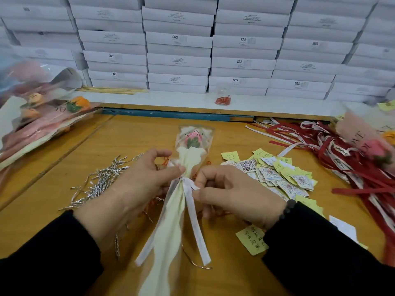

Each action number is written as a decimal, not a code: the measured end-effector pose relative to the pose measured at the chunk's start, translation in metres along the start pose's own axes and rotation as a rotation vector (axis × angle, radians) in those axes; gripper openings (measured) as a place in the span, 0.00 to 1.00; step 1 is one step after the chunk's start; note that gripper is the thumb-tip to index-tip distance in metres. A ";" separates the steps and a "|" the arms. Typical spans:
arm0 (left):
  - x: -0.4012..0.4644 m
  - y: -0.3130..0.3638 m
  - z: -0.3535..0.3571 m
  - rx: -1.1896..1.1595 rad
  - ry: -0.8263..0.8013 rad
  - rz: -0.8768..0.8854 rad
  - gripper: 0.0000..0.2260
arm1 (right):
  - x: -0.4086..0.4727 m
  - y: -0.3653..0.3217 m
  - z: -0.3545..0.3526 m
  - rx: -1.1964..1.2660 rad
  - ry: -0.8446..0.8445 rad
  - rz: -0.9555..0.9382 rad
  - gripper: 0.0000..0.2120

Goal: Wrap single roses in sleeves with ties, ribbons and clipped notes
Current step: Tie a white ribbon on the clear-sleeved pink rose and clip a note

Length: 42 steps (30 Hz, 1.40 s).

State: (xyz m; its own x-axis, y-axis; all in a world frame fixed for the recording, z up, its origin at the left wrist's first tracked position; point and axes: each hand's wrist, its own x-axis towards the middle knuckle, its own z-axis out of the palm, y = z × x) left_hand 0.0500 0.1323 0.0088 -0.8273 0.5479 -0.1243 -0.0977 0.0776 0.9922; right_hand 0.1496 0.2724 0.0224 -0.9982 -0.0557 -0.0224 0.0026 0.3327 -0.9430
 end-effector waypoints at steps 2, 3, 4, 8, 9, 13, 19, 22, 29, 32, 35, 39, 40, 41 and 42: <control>0.001 -0.001 -0.001 0.021 0.004 -0.006 0.21 | 0.001 -0.001 0.002 -0.009 0.026 -0.002 0.11; 0.001 -0.002 -0.002 0.014 0.003 -0.007 0.22 | 0.003 -0.001 0.002 -0.005 0.070 0.010 0.12; 0.001 -0.002 -0.002 -0.004 -0.002 -0.006 0.23 | 0.004 0.001 0.001 0.015 0.130 0.036 0.12; -0.002 0.004 -0.003 -0.018 -0.090 -0.031 0.28 | 0.012 0.014 -0.008 0.314 0.360 0.191 0.10; -0.003 0.006 -0.004 -0.018 -0.131 -0.036 0.29 | 0.014 0.017 -0.010 0.397 0.384 0.213 0.10; -0.010 0.013 -0.008 -0.036 -0.267 -0.106 0.33 | 0.017 0.021 -0.012 0.594 0.449 0.233 0.12; -0.011 0.019 -0.027 0.102 -0.437 -0.272 0.33 | 0.016 0.029 -0.012 0.590 0.459 0.225 0.07; -0.009 0.026 -0.031 0.140 -0.452 -0.280 0.30 | 0.015 0.026 -0.006 0.596 0.365 0.199 0.07; -0.003 0.026 -0.033 0.118 -0.323 -0.271 0.26 | 0.015 0.019 0.016 0.401 0.116 0.170 0.08; -0.007 0.022 -0.041 0.155 -0.346 -0.306 0.21 | 0.019 0.020 0.006 0.477 0.319 0.219 0.14; -0.012 0.017 -0.048 0.232 -0.402 -0.337 0.24 | 0.019 0.025 -0.005 0.515 0.431 0.233 0.12; -0.015 0.021 -0.043 0.254 -0.383 -0.343 0.27 | 0.018 0.027 -0.002 0.473 0.437 0.173 0.05; -0.013 0.024 -0.040 0.241 -0.334 -0.338 0.26 | 0.018 0.026 0.000 0.475 0.428 0.156 0.07; -0.010 0.027 -0.037 0.234 -0.273 -0.331 0.25 | 0.019 0.026 0.002 0.482 0.409 0.144 0.09; -0.006 0.030 -0.034 0.231 -0.219 -0.318 0.25 | 0.019 0.025 0.005 0.482 0.383 0.139 0.09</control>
State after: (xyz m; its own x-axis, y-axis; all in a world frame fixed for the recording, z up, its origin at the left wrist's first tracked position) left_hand 0.0332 0.1025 0.0400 -0.6367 0.6283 -0.4470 -0.1815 0.4413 0.8788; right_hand 0.1314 0.2754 -0.0034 -0.9372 0.3280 -0.1191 0.0712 -0.1543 -0.9854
